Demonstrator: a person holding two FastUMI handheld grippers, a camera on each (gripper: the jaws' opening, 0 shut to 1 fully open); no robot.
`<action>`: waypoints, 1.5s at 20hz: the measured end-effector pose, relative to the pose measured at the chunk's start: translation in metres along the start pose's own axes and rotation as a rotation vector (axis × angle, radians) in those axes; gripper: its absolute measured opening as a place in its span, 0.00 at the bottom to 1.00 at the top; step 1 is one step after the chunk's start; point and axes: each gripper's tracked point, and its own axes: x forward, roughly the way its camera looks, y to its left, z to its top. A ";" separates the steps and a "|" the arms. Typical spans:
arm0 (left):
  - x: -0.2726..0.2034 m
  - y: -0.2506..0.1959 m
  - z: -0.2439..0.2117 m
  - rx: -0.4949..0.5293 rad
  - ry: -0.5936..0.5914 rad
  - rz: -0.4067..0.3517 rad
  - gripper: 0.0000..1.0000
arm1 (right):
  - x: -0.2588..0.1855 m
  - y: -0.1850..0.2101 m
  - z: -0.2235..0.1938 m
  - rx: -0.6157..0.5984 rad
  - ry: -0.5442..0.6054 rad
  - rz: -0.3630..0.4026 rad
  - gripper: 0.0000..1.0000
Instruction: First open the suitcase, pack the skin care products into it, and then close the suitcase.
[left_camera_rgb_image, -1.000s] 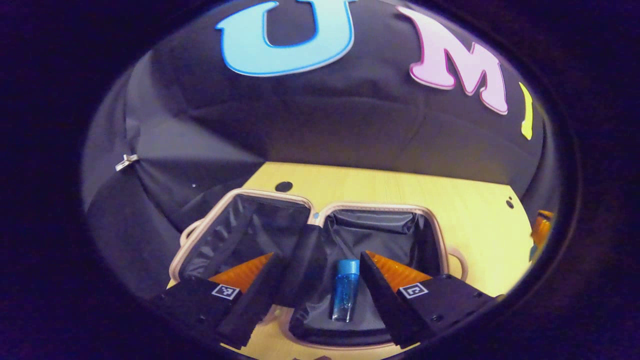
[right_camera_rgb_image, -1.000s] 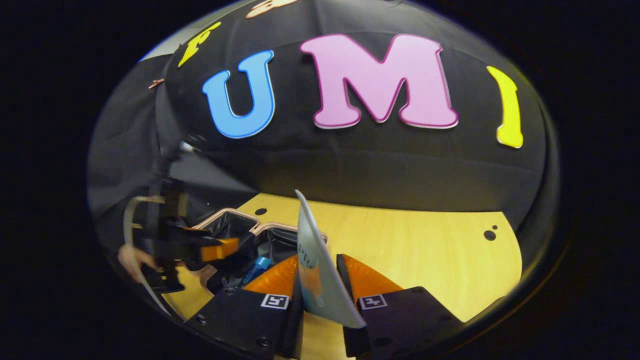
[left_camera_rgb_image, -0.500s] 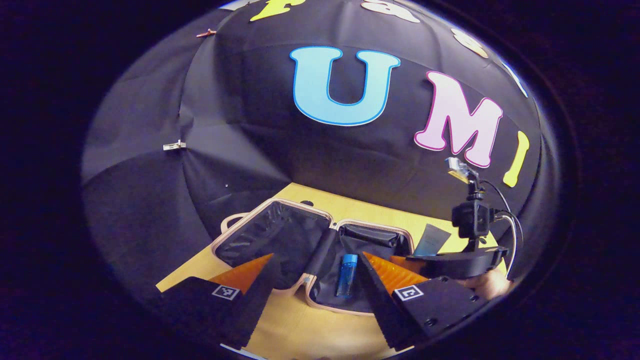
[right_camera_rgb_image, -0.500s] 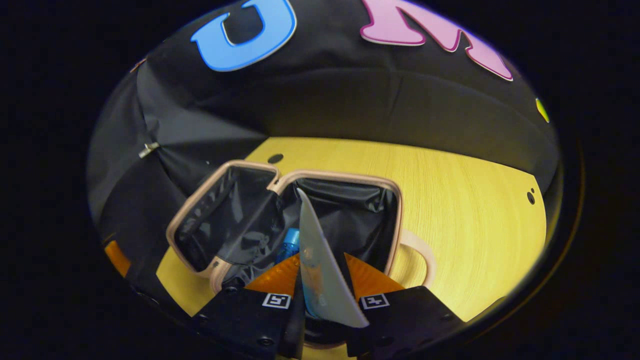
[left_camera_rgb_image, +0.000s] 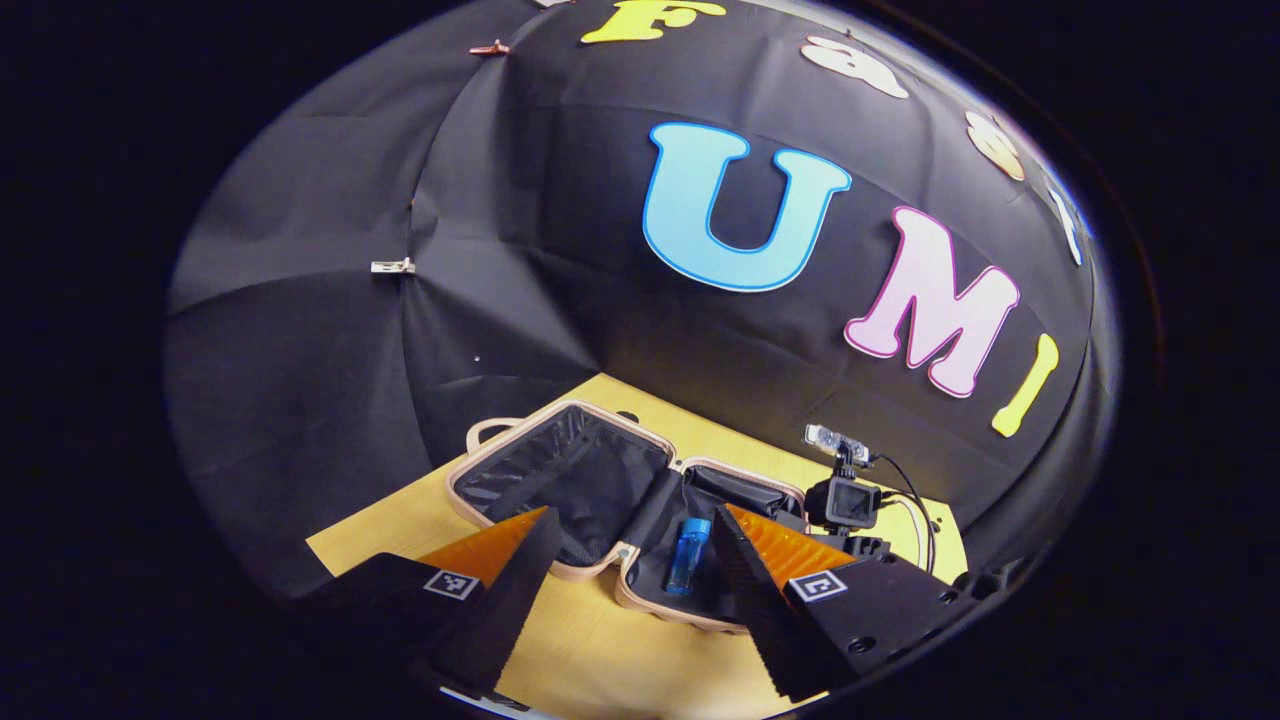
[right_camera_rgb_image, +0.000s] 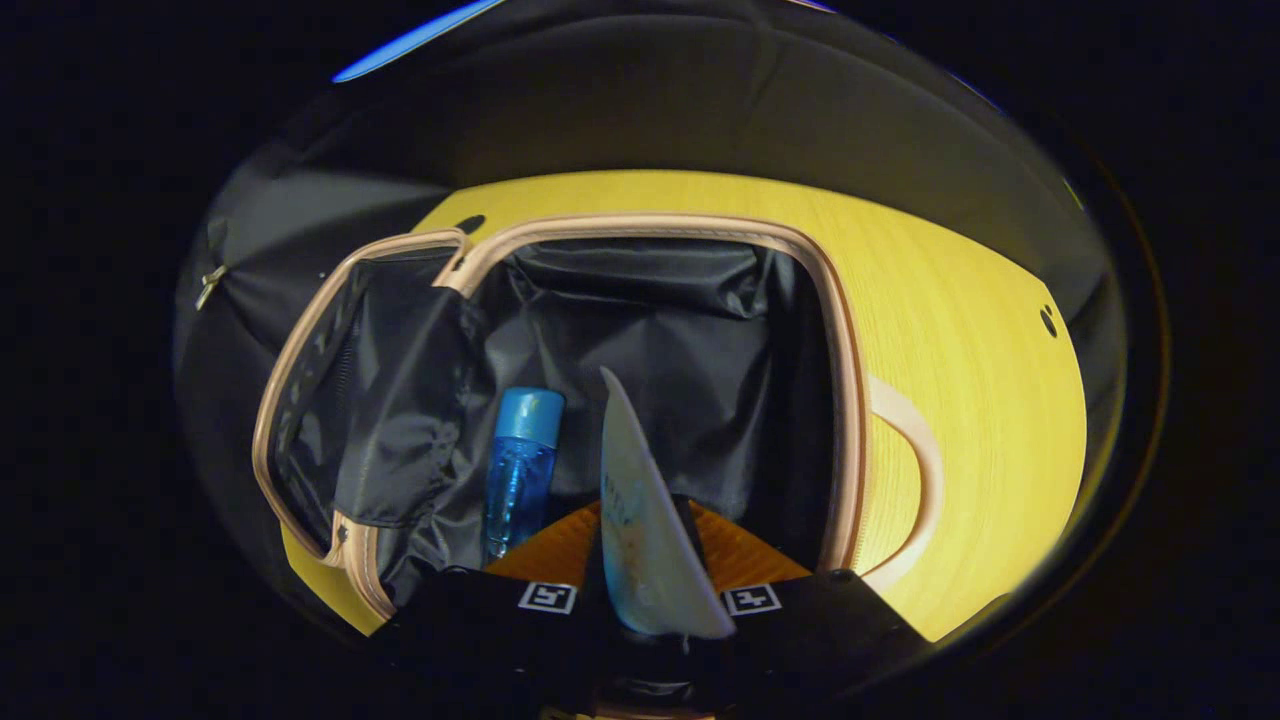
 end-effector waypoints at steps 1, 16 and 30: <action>0.000 0.006 0.003 0.009 -0.008 0.015 0.96 | -0.001 -0.002 0.002 -0.005 -0.009 -0.009 0.35; 0.167 0.212 0.037 -0.019 0.065 0.207 0.95 | -0.142 -0.010 0.034 -0.070 -0.409 0.175 0.98; 0.317 0.254 -0.038 -0.494 0.343 0.080 0.31 | -0.216 -0.066 -0.073 -0.084 -0.311 0.151 0.98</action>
